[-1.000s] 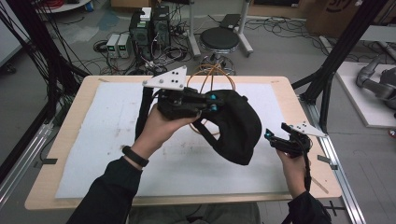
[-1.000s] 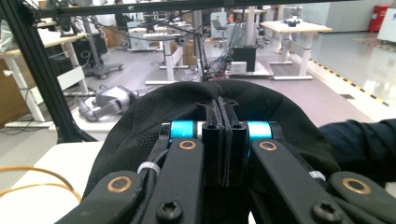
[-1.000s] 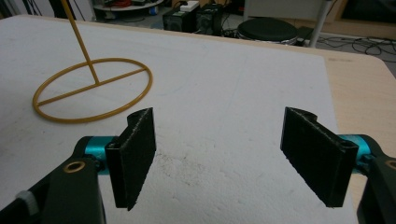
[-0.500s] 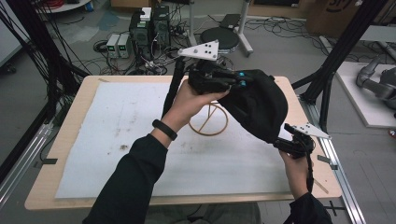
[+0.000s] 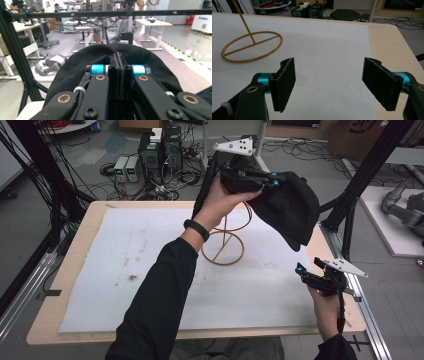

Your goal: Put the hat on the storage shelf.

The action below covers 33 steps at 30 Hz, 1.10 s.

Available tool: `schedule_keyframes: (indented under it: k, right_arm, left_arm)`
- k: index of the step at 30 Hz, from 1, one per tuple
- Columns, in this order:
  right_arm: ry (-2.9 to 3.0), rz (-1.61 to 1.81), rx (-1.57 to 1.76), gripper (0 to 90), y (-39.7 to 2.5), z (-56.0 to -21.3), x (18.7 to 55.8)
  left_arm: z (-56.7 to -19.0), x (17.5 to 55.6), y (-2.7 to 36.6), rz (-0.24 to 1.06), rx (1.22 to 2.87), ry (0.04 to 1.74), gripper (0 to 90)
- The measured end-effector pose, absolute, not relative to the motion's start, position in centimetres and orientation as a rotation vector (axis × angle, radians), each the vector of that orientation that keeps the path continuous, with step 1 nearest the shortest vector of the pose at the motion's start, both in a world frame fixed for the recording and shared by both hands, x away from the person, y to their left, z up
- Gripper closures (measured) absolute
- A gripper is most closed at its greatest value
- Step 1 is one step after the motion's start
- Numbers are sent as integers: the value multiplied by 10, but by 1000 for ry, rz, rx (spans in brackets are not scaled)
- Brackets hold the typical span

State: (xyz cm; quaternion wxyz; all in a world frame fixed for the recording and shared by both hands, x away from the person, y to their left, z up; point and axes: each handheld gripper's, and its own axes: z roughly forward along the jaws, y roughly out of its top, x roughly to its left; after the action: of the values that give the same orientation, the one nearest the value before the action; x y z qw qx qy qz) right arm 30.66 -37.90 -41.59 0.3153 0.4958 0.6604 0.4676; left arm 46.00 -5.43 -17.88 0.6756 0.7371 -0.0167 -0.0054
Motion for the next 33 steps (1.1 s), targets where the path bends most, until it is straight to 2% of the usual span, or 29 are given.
schedule_keyframes:
  k: [6, 13, 23, 33]
  right_arm:
    - [1727, 1230, 1316, 263, -385, -416, 300]
    - [1713, 1220, 1330, 264, -393, -418, 295]
    - [1718, 1212, 1324, 264, -390, -417, 295]
    - [1740, 1216, 1313, 265, -383, -417, 301]
  left_arm:
    - [-176, 480, -49, 21, 1650, -15, 885]
    - [-183, 498, -8, 88, 1656, 57, 885]
    - [-202, 499, 30, 111, 1664, 115, 885]
    - [-215, 498, 60, 197, 1670, 217, 885]
